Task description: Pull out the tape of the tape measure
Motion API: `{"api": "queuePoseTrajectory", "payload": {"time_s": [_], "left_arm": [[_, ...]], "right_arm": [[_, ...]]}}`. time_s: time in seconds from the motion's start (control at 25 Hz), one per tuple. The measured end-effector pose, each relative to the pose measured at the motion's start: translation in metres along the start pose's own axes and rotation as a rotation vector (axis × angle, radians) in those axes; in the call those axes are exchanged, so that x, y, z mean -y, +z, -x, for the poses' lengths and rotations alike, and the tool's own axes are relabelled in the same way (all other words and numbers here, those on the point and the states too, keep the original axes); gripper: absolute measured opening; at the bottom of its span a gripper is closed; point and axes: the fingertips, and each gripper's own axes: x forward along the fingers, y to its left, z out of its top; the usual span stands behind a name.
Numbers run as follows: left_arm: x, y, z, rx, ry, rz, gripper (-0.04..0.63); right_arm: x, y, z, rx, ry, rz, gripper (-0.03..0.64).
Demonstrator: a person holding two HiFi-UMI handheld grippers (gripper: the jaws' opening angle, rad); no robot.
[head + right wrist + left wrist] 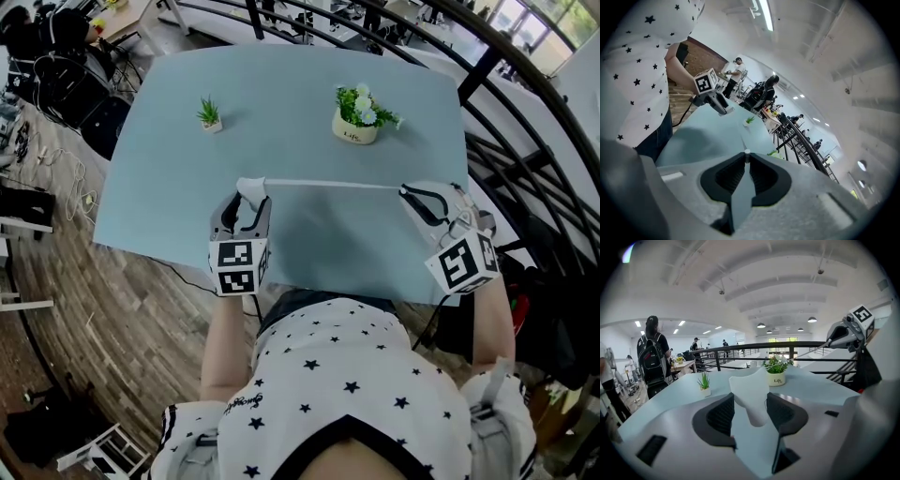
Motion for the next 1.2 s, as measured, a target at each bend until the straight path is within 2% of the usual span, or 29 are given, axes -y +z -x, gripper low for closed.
{"api": "queuePoseTrajectory", "payload": {"time_s": [0.2, 0.36, 0.52, 0.56, 0.68, 0.72, 0.88, 1.04, 1.2], "left_arm": [[0.002, -0.001, 0.001, -0.006, 0.001, -0.026, 0.215], [-0.01, -0.005, 0.001, -0.014, 0.038, 0.009, 0.213], [-0.028, -0.012, 0.006, -0.027, 0.085, 0.01, 0.212], [-0.032, -0.014, 0.008, -0.031, 0.098, 0.016, 0.172], [-0.033, -0.021, 0.008, -0.043, 0.068, 0.032, 0.161], [-0.031, -0.022, 0.007, -0.046, 0.056, 0.027, 0.122], [-0.033, -0.031, 0.004, -0.048, 0.067, 0.083, 0.121], [-0.03, -0.035, 0.005, -0.055, 0.068, 0.069, 0.121], [-0.033, -0.036, 0.005, -0.051, 0.071, 0.077, 0.121]], "right_arm": [[0.008, -0.015, 0.008, -0.01, -0.034, -0.046, 0.04], [0.015, -0.027, 0.012, -0.032, -0.058, -0.066, 0.04], [0.025, -0.043, 0.021, -0.06, -0.091, -0.083, 0.04], [0.028, -0.047, 0.024, -0.068, -0.105, -0.09, 0.04], [0.039, -0.054, 0.031, -0.057, -0.149, -0.145, 0.04], [0.043, -0.051, 0.032, -0.054, -0.159, -0.143, 0.04], [0.052, -0.045, 0.026, -0.078, -0.161, -0.052, 0.04], [0.05, -0.051, 0.026, -0.065, -0.183, -0.136, 0.04], [0.048, -0.049, 0.023, -0.061, -0.182, -0.156, 0.04]]}}
